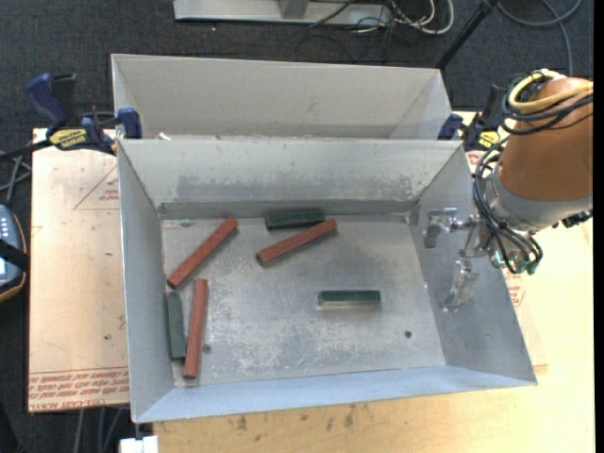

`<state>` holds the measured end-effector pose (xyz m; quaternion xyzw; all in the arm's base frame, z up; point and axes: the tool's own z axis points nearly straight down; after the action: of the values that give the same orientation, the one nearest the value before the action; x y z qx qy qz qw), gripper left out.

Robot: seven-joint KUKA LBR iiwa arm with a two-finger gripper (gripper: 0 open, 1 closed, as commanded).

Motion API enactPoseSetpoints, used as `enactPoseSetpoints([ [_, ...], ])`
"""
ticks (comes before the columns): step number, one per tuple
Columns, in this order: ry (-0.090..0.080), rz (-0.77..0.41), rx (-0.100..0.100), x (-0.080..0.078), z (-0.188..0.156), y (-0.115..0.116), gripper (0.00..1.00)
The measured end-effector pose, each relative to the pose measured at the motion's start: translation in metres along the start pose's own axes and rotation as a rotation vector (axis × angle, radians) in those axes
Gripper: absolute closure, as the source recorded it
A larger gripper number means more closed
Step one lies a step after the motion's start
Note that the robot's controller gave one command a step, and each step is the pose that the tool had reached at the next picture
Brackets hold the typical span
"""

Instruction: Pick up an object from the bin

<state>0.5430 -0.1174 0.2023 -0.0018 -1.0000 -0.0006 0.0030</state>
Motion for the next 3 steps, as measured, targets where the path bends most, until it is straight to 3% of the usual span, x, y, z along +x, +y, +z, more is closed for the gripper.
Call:
enactPoseSetpoints([
  [1, -0.007, -0.003, 0.001, -0.002, -0.004, 0.001, 0.00],
  [2, -0.013, 0.003, 0.001, -0.015, 0.071, 0.047, 0.00],
  [3, -0.004, -0.058, 0.000, -0.024, 0.084, 0.067, 0.00],
])
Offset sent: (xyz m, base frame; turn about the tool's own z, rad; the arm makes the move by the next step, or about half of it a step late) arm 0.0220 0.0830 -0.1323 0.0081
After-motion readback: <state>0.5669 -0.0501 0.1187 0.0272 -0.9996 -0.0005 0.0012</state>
